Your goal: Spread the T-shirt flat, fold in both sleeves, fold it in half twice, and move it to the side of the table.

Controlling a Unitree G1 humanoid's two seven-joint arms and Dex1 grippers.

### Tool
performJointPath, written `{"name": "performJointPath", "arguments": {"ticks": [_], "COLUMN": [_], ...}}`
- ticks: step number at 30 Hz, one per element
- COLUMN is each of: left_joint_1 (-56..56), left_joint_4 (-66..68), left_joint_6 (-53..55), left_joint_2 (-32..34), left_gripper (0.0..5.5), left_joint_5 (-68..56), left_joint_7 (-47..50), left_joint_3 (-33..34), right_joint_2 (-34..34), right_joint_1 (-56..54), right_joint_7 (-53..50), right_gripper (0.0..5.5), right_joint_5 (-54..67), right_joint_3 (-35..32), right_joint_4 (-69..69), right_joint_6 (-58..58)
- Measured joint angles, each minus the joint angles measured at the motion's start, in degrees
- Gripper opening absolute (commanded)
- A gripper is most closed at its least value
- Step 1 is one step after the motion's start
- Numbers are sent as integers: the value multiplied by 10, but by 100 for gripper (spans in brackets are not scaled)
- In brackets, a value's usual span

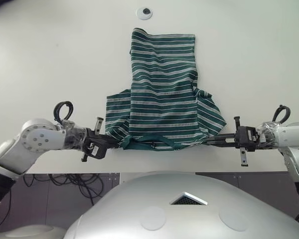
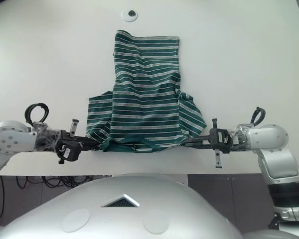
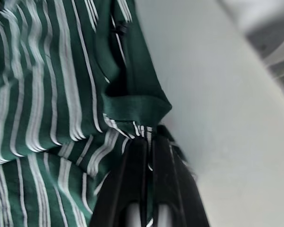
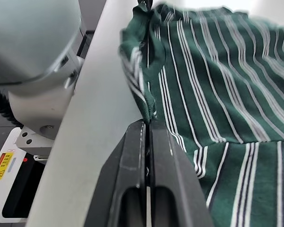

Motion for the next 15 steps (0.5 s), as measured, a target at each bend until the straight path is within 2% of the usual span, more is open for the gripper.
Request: {"name": "performJointPath", "arguments": {"ticks": [8, 9, 15], "left_joint_1": [54, 60, 117], "left_joint_4": [-19, -24, -69], "left_joint_6": [-40, -40, 3], "left_joint_2": [-30, -31, -25], "left_gripper": [0, 20, 93], "left_joint_5": [114, 116, 51], "left_joint_7": [82, 83, 58], "left_joint_3": [31, 33, 57], "right_joint_2": [5, 5, 0], "right_joint_1": [81, 93, 107], "right_joint_7": [-59, -64, -74], "right_gripper": [1, 0, 93], "right_joint_5": [-44, -42, 8], "right_joint_3": [15, 15, -22], "right_joint_4": [-4, -9, -48], "right_joint_6": [-31, -29, 11]}}
